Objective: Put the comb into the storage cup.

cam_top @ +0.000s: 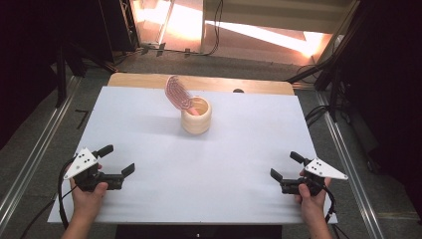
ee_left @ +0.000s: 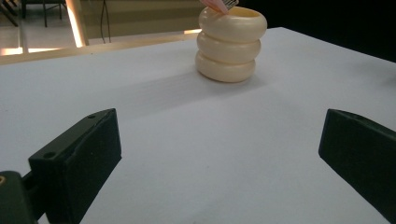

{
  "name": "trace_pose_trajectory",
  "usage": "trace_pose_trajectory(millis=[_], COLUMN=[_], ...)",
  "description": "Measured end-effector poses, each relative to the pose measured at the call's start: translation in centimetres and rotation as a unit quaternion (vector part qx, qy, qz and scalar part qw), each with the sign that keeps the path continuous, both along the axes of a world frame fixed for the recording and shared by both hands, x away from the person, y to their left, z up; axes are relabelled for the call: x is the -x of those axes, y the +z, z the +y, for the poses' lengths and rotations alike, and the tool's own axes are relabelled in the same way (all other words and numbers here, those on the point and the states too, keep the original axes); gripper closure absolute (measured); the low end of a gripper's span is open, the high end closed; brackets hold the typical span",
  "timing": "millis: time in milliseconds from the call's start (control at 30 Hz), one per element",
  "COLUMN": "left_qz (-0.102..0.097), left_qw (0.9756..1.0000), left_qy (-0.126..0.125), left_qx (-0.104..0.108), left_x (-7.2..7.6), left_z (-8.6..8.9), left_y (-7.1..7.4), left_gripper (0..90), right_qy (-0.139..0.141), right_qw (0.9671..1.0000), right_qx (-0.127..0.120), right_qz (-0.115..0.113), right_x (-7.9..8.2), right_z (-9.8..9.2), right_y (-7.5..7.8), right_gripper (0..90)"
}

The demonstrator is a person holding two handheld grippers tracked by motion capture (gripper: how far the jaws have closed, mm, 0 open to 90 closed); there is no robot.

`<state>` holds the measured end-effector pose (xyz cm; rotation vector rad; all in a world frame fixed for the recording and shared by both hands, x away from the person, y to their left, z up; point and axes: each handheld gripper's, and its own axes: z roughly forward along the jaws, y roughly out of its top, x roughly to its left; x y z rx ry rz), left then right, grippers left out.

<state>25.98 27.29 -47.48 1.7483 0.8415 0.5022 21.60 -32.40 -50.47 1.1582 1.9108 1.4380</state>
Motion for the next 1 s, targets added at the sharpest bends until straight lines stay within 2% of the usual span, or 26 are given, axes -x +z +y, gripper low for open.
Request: trace_pose_trajectory(millis=[633,1000], left_qz=[0.012,0.009], left_qw=[0.9998,0.9998], left_qy=[0.012,0.019], left_qx=[-0.007,-0.004], left_x=[1.3,1.7], left_z=[2.2,3.2], left_y=[-0.6,-0.5], left_gripper=[0.0,0.0], right_qy=[-0.003,-0.004], right_qw=[1.0000,1.0000], right_qx=[0.000,0.001], right_qz=[-0.001,-0.002], right_x=[0.0,0.0], right_z=[-0.1,-0.1], right_y=[0.0,0.0], right_gripper=[0.0,0.0])
